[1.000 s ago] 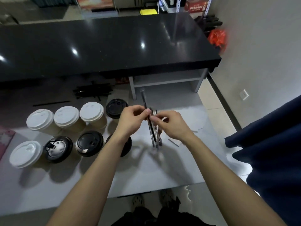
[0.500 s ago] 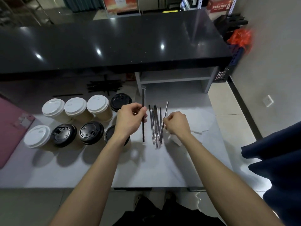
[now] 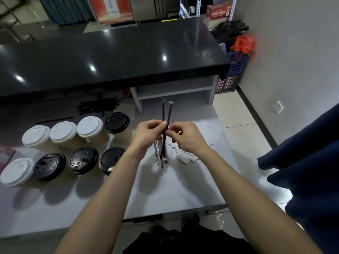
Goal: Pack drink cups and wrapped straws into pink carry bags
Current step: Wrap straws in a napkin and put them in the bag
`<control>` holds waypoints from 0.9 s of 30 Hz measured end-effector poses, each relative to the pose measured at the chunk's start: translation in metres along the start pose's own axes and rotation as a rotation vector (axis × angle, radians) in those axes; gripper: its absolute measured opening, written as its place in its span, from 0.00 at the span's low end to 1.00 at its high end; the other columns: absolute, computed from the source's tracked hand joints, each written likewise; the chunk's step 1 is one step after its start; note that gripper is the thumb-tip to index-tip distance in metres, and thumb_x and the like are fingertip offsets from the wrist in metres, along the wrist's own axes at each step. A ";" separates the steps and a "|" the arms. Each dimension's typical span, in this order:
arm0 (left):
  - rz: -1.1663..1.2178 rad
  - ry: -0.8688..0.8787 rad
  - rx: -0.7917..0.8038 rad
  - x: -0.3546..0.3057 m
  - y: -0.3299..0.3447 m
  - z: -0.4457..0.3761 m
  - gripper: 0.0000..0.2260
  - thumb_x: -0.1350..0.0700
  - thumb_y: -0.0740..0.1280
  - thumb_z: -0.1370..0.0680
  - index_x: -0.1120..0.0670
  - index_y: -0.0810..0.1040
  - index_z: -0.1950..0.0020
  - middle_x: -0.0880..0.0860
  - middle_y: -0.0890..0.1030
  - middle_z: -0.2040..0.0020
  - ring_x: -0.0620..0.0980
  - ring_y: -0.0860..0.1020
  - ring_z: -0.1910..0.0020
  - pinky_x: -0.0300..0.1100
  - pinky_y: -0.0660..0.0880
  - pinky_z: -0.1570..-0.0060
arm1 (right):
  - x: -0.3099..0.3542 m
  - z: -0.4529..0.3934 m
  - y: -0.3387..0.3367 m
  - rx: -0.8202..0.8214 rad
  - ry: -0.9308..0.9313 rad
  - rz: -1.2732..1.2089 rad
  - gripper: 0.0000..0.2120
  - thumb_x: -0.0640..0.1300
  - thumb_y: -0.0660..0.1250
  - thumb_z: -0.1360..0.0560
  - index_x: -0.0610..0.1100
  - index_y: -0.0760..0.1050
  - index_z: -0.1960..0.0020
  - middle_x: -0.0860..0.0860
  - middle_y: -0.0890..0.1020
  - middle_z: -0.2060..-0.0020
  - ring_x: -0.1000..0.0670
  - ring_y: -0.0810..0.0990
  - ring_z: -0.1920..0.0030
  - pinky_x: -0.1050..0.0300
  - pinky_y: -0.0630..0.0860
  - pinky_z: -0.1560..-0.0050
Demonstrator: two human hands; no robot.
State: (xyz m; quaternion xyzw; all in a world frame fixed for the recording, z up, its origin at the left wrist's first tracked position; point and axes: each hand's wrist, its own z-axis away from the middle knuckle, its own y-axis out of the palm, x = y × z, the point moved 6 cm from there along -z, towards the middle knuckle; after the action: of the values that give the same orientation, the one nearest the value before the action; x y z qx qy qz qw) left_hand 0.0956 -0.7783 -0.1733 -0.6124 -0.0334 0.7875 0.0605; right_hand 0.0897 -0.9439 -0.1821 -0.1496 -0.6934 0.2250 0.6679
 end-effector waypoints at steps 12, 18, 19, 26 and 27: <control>-0.104 0.011 -0.069 0.022 0.004 -0.015 0.12 0.52 0.57 0.09 0.53 0.73 0.49 0.51 0.75 0.64 0.48 0.70 0.70 0.40 0.69 0.73 | -0.082 0.009 -0.035 -0.046 0.130 0.383 0.11 0.48 0.73 0.22 0.50 0.86 0.39 0.53 0.82 0.44 0.49 0.82 0.44 0.51 0.78 0.42; -0.105 -0.067 -0.055 0.025 0.010 -0.019 0.18 0.42 0.63 0.12 0.56 0.79 0.43 0.48 0.72 0.65 0.46 0.67 0.71 0.40 0.63 0.72 | -0.096 0.009 -0.025 0.049 0.143 0.497 0.13 0.49 0.69 0.19 0.49 0.86 0.37 0.51 0.81 0.39 0.47 0.74 0.35 0.50 0.75 0.38; -0.109 -0.058 -0.052 0.024 0.009 -0.019 0.17 0.42 0.68 0.14 0.56 0.80 0.43 0.48 0.72 0.65 0.46 0.68 0.70 0.40 0.64 0.71 | -0.096 0.009 -0.026 0.036 0.138 0.479 0.13 0.49 0.68 0.18 0.49 0.87 0.38 0.51 0.82 0.40 0.47 0.74 0.35 0.50 0.75 0.38; -0.316 0.153 0.020 0.010 0.016 -0.014 0.21 0.61 0.80 0.26 0.43 0.85 0.38 0.46 0.83 0.45 0.44 0.82 0.48 0.45 0.78 0.43 | -0.072 0.000 -0.055 -0.157 0.025 0.258 0.07 0.46 0.72 0.18 0.45 0.88 0.46 0.49 0.84 0.49 0.47 0.77 0.44 0.53 0.72 0.40; -0.349 0.198 0.034 0.006 0.020 -0.014 0.24 0.61 0.81 0.27 0.40 0.84 0.35 0.46 0.82 0.39 0.39 0.81 0.42 0.42 0.77 0.40 | -0.064 -0.001 -0.060 -0.171 -0.010 0.228 0.07 0.45 0.72 0.18 0.45 0.88 0.47 0.49 0.84 0.50 0.49 0.77 0.46 0.55 0.72 0.43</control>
State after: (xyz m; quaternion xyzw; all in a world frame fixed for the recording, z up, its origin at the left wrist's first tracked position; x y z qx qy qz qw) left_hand 0.1063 -0.7976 -0.1845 -0.6708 -0.1196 0.7014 0.2093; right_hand 0.1008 -1.0281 -0.2065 -0.2826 -0.6918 0.2404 0.6195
